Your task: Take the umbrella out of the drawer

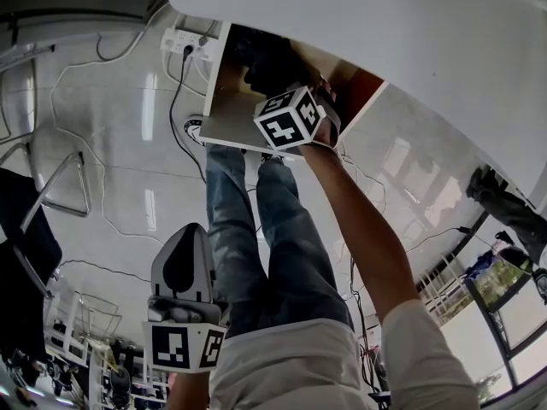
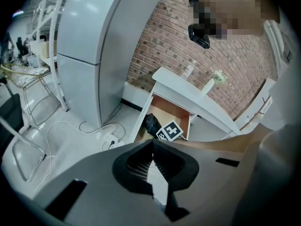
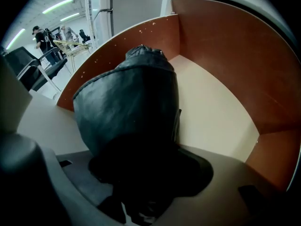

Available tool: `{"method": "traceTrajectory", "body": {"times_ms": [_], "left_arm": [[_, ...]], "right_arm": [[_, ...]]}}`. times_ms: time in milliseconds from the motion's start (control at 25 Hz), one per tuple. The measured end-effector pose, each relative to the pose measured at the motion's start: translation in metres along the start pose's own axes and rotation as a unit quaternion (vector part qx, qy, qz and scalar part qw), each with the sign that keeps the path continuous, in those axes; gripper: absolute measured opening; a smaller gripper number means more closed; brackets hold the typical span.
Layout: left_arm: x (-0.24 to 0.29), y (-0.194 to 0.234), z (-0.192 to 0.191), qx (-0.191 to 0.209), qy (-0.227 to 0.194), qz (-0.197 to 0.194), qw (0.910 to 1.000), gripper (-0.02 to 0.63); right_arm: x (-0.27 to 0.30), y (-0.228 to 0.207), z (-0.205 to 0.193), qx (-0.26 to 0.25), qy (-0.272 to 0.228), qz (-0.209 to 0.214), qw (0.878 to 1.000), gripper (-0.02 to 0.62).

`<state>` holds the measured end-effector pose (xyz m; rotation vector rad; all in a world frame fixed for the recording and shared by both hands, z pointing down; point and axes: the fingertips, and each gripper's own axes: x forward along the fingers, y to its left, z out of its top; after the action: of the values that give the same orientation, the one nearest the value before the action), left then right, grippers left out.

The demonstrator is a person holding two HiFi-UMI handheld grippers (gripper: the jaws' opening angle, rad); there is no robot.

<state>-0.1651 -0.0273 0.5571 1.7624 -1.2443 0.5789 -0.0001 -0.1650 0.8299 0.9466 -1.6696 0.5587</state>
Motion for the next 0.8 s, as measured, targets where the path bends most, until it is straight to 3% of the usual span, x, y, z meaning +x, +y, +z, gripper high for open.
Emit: {"method": "traceTrajectory", "body": {"times_ms": [240,600,800], "left_arm": [[-0.003,0.001,0.001,0.002,-0.002,0.0,1.0,0.017],[-0.007,-0.004,0.0,0.006,-0.01,-0.002,0.9999,0.017],[-0.013,-0.014,0.007,-0.003,-0.038,-0.03,0.9988,0.017]], "right_arm": [[0.001,-0.001,0.001,-0.007,0.006,-0.015,1.0,0.268],[-0.005,-0.001,-0.001,-0.001,0.006,0.03,1.0,0.252],[-0.01,0.005,-0.005,-0.006,0.008,0.042,0.999,0.25]]}}
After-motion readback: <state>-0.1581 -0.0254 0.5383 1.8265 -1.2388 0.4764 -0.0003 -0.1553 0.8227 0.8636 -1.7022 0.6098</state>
